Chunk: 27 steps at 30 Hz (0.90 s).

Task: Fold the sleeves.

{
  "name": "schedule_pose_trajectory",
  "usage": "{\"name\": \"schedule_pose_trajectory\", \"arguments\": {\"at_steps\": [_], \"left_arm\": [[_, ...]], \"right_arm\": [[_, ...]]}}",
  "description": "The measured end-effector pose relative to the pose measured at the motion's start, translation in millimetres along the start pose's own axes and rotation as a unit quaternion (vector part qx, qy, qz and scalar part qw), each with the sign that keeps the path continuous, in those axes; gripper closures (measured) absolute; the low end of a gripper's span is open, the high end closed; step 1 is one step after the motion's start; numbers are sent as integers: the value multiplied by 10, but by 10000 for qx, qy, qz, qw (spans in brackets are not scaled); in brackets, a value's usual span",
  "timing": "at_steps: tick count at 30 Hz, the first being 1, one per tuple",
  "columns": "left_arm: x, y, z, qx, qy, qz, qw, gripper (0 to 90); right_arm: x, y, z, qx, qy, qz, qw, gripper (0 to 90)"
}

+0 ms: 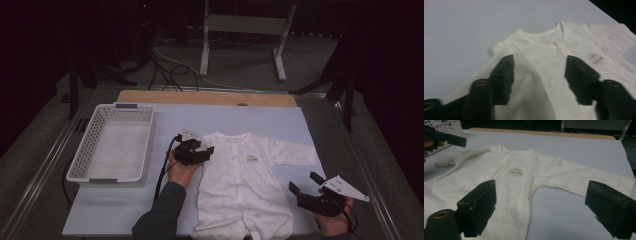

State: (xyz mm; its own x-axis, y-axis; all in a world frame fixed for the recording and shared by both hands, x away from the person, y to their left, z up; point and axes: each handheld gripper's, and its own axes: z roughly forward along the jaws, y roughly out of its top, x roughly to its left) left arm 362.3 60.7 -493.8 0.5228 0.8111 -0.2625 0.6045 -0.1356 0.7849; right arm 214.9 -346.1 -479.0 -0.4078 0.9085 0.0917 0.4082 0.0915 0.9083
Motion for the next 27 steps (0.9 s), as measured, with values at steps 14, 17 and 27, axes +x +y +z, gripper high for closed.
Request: {"name": "schedule_pose_trajectory", "arguments": {"at_steps": [14,17,27], "left_arm": [[166,-121,-213,-90,412,-133,9990,211],[197,-169,-229,-6,532,-142,9985,212],[284,-314,-235,226,712,-228,9969,214]], "right_arm": [[5,2,-3,-20,8,5,10000,103],[5,1,-3,-34,1,2,10000,103],[-7,0,-5,-72,48,92,9999,103]]}}
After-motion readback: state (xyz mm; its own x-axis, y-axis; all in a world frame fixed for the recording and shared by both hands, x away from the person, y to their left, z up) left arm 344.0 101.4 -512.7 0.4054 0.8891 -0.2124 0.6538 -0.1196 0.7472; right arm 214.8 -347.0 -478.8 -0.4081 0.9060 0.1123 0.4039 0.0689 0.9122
